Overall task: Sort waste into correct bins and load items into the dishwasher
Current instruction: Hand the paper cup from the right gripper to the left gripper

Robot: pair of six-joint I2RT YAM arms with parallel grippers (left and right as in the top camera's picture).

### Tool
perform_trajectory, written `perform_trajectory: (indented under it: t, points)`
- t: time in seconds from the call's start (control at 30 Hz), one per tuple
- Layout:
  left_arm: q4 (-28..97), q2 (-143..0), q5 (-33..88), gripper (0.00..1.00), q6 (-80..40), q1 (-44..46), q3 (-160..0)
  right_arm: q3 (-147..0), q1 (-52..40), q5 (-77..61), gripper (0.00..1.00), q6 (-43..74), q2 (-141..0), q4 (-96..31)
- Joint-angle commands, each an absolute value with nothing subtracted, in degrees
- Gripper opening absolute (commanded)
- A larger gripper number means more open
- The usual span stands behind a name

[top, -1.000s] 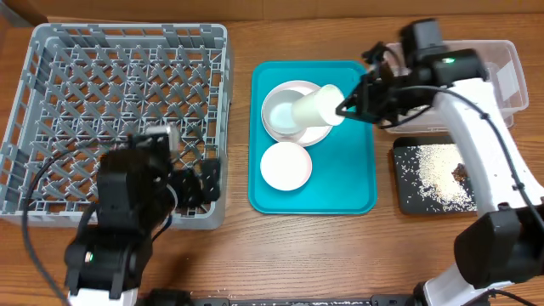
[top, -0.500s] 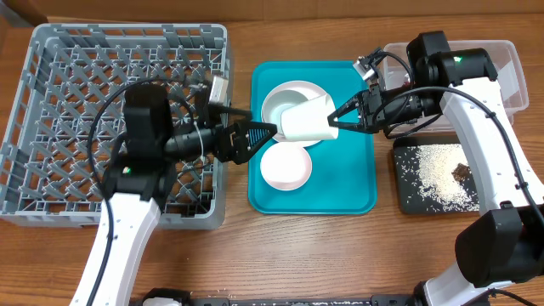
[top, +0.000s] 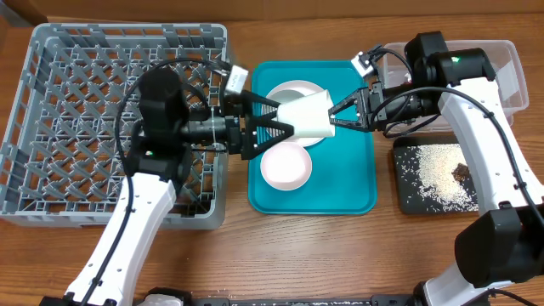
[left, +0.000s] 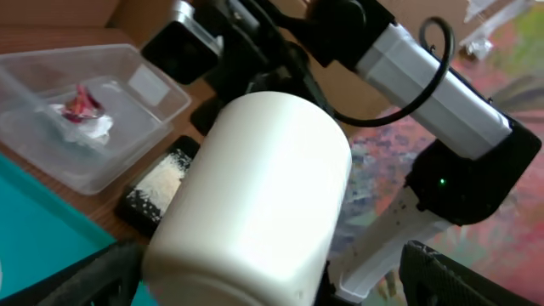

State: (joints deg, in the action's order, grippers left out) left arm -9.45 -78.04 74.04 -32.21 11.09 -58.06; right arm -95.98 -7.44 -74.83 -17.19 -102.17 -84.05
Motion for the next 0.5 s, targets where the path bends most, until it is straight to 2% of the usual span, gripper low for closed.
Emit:
perform_trajectory:
  t: [0.0,0.2,0.27,0.33,0.47]
  points:
    - [-10.2,-78.3,73.4,0.96,-35.0,12.5,-59.0,-96.7,-8.8,-77.9,0.04,-18.1,-101.7,-83.9]
    - [-10.4,-78.3,72.4,0.92,-35.2,13.8,-59.0,-96.7,-10.0,-79.6,0.04,-18.3,-101.7,-83.9]
    - [-10.4,-78.3,71.5,0.89,-35.2,13.9,-59.0,-96.7,-10.3,-79.6,0.04,-18.3,-101.7,-83.7]
    - [-10.4,-78.3,70.9,0.82,-35.2,14.0,-59.0,-96.7,-10.7,-79.6,0.04,-18.3,-101.7,-83.7]
    - [-10.4,-78.3,70.9,0.78,-35.2,14.0,-59.0,-96.7,-10.9,-79.6,0.04,-18.3,-101.7,-83.7]
